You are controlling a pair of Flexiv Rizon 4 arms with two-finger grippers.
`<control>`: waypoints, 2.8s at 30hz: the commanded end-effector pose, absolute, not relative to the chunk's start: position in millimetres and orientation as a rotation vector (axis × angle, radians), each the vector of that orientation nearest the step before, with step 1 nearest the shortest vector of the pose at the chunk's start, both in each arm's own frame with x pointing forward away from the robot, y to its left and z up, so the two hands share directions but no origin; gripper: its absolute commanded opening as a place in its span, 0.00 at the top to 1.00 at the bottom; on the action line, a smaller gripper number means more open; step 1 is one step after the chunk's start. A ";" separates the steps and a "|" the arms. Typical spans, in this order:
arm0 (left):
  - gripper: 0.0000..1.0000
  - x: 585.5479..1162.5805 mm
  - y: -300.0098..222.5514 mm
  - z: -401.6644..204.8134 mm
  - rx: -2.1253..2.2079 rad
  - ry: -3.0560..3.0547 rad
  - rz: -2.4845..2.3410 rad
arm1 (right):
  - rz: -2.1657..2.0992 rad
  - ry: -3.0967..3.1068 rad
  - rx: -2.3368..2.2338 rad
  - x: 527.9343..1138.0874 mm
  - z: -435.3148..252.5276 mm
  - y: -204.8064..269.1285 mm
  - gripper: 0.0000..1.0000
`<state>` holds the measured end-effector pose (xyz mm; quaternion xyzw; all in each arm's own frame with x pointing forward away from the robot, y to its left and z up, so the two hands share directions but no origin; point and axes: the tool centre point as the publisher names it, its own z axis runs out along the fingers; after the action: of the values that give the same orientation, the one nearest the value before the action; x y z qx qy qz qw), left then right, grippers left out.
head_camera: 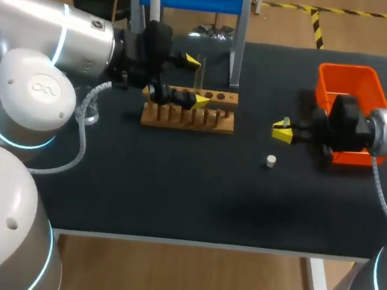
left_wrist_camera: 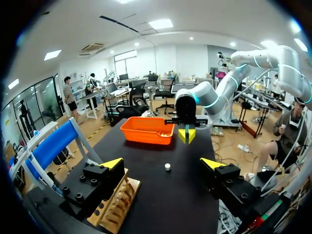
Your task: Invert the test tube, pick up the pipette, mount the tip to pipette, aspirate from beaker and dispense into the tube, eject the tip, return the pipette, and cap with the stopper.
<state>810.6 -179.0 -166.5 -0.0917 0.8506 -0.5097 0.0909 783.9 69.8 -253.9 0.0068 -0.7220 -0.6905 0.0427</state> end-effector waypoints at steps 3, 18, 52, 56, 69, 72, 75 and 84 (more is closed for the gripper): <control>0.00 810.8 -178.1 -166.9 -0.270 2.527 -1.519 | -2.150 -2.197 0.007 780.5 -255.4 62.4 1.00; 0.00 810.8 -178.1 -166.9 -0.270 2.527 -1.519 | -2.171 -2.214 0.001 780.1 -256.4 59.7 1.00; 0.00 962.0 -41.3 -153.0 -1.062 1.823 -1.258 | -2.171 -2.214 0.001 780.1 -256.4 59.7 1.00; 0.00 977.8 -33.6 -158.4 -1.159 1.700 -1.197 | -2.171 -2.214 0.001 780.1 -256.4 59.7 1.00; 0.00 1010.5 -26.0 -167.4 -1.277 1.473 -1.152 | -2.171 -2.214 0.001 780.1 -256.4 59.7 1.00; 0.00 1014.9 -25.8 -168.6 -1.292 1.444 -1.117 | -2.171 -2.214 0.001 780.1 -256.4 59.7 1.00; 0.00 1020.6 -26.1 -170.3 -1.309 1.419 -1.090 | -2.171 -2.214 0.001 780.1 -256.4 59.7 1.00; 0.00 1039.8 -29.2 -176.3 -1.327 1.398 -1.084 | -2.171 -2.214 0.001 780.1 -256.4 59.7 1.00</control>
<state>1030.8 -22.3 -171.0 -0.5076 0.5963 -0.4709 0.4061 780.8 59.7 -256.5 0.0005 -0.7132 -0.7006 0.0211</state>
